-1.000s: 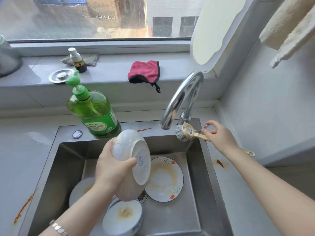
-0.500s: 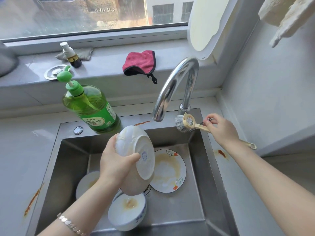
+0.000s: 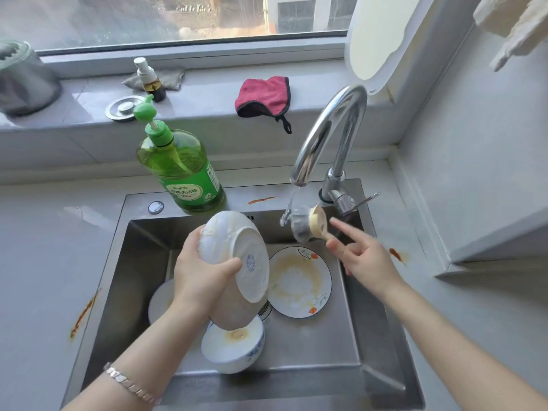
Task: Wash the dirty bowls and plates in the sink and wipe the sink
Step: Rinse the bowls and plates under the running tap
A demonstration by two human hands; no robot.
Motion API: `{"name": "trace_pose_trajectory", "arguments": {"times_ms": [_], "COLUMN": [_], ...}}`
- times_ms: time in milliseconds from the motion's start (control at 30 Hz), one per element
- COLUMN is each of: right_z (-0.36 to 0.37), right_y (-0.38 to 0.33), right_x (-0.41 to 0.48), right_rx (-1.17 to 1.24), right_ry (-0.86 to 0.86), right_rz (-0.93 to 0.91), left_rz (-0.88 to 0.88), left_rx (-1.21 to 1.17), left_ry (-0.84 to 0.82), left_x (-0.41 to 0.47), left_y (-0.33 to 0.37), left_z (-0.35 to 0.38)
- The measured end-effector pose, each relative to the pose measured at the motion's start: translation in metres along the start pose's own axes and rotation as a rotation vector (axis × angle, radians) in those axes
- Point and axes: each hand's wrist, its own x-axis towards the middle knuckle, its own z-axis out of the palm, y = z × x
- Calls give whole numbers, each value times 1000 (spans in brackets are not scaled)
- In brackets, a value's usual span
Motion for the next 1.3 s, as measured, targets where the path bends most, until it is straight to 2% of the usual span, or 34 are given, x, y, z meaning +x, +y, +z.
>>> {"name": "trace_pose_trajectory", "arguments": {"times_ms": [200,500,700,933,1000,1133,1233,1300], "right_z": [50,67,69,72,74,77,78,81], "right_y": [5,0,-9,-10,-9,-14,-26,-32], "right_x": [-14,-18,-22,-24,-22,-14,-10,-7], "right_rx": [177,24,94,219,188,158,231,243], "right_ry": [3,14,-70,-89,-101,-86,-187,-196], "right_rz": [55,-67,-73,-119,-123,-66,5,0], "left_rz": [-11,-31,-21,-44,-53,-60,-63,-65], "left_rx": [-14,-22,-26,-14,-13,2,9,14], "left_ry": [22,23,23,28,27,25,25,25], "left_x": [-15,-22,-24,-26,-26,-26,-24,-22], "left_y": [-11,-23,-28,-33,-35,-37,-39,-40], "left_z": [-24,-43,-49,-48,-47,-47,-48,-48]}}
